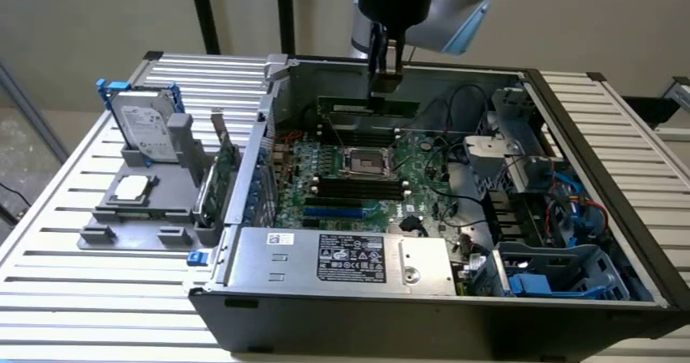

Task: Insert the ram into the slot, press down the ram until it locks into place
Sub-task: 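Insert the ram into the slot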

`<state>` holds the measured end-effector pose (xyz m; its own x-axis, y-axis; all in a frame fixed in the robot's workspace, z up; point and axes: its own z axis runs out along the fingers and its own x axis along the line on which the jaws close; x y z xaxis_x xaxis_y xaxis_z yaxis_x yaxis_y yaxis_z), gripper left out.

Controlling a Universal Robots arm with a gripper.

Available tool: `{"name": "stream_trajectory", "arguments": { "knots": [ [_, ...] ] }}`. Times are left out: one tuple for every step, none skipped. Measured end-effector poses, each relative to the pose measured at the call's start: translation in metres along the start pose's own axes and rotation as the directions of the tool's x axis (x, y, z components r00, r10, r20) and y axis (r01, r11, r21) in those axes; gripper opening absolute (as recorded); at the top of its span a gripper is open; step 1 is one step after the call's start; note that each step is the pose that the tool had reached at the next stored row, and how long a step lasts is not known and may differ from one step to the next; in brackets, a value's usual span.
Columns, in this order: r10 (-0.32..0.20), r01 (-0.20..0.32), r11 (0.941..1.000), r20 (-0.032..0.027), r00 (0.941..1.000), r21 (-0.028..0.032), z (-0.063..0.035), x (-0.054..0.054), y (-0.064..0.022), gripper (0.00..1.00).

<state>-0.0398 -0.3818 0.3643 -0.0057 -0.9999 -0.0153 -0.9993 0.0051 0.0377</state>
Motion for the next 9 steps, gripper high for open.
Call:
{"name": "stream_trajectory", "arguments": {
  "knots": [
    [0.0,0.0,1.0,0.0001,1.0,0.0001,0.0018,0.0,-0.0001,0.13],
    [0.0,0.0,1.0,0.0,1.0,0.0,0.0036,0.0,-0.0001,0.13],
    [0.0,0.0,1.0,0.0001,1.0,0.0001,0.0054,0.0,-0.0003,0.13],
    [0.0,0.0,1.0,0.0003,1.0,0.0001,0.0073,0.0,-0.0004,0.13],
    [0.0,0.0,1.0,0.0002,1.0,0.0001,0.0091,0.0,-0.0005,0.13],
    [0.0,0.0,1.0,0.0001,1.0,0.0001,0.011,0.0,-0.0007,0.13],
    [0.0,0.0,1.0,0.0,1.0,0.0,0.0127,0.0,-0.0008,0.13],
    [0.0,0.0,1.0,0.0,1.0,0.0,0.0145,0.0,-0.0011,0.13],
    [0.0,0.0,1.0,0.0001,1.0,0.0001,0.0163,0.0,-0.0014,0.13]
  ]
}}
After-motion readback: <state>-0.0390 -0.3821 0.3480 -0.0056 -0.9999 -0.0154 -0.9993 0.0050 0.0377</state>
